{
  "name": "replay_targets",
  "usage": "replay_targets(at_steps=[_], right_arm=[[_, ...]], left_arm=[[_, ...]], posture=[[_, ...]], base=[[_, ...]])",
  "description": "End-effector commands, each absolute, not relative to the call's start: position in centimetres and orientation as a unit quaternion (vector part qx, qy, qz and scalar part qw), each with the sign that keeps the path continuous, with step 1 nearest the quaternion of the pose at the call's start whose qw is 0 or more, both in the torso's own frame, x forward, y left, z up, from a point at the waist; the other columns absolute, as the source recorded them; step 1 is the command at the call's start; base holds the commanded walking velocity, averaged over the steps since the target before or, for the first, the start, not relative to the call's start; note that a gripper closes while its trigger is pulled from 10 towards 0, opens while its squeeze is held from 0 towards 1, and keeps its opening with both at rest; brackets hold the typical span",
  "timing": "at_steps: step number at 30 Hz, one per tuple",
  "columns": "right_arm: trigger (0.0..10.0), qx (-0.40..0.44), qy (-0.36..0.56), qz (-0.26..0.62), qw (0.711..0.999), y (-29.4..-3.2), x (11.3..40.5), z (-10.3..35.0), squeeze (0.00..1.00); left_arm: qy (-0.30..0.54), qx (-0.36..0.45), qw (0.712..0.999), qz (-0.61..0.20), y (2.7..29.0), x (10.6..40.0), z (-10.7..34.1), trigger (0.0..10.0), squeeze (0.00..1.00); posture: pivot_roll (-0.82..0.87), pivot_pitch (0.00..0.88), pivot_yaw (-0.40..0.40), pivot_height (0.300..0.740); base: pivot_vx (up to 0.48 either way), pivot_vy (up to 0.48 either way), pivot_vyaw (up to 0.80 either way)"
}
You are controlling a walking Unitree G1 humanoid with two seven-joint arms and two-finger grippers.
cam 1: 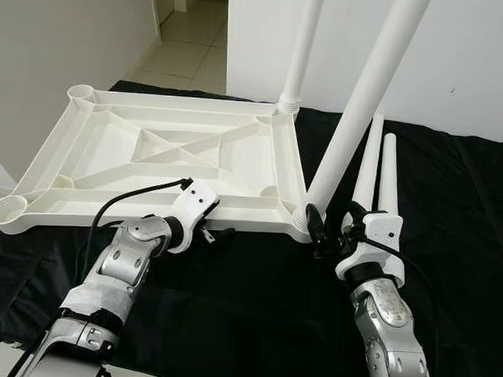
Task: Building children table
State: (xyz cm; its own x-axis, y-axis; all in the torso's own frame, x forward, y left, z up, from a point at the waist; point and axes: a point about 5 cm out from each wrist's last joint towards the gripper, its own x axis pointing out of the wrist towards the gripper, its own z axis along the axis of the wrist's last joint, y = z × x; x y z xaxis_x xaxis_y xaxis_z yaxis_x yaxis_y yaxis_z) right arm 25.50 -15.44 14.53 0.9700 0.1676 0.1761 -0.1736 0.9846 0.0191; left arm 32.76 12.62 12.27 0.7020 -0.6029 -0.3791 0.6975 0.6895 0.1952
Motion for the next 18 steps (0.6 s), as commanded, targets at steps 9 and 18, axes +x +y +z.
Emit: replay_targets(at_steps=[9,18], right_arm=[[10.0,0.011,-0.099,0.05,0.994,-16.6,24.3,14.4,0.0],[10.0,0.008,-0.103,0.03,0.994,-17.2,23.9,14.6,0.0]], left_arm=[[0.154,0.168,0.939,-0.256,14.2,32.8,11.2,0.0,0.0],[0.155,0.168,0.936,-0.266,14.0,32.5,11.1,0.0,0.0]], posture=[[-0.05,0.053,-0.004,0.74],[-0.06,0.064,0.006,0.74]], base=[[0.0,0.0,0.0],[0.0,0.0,0.0]])
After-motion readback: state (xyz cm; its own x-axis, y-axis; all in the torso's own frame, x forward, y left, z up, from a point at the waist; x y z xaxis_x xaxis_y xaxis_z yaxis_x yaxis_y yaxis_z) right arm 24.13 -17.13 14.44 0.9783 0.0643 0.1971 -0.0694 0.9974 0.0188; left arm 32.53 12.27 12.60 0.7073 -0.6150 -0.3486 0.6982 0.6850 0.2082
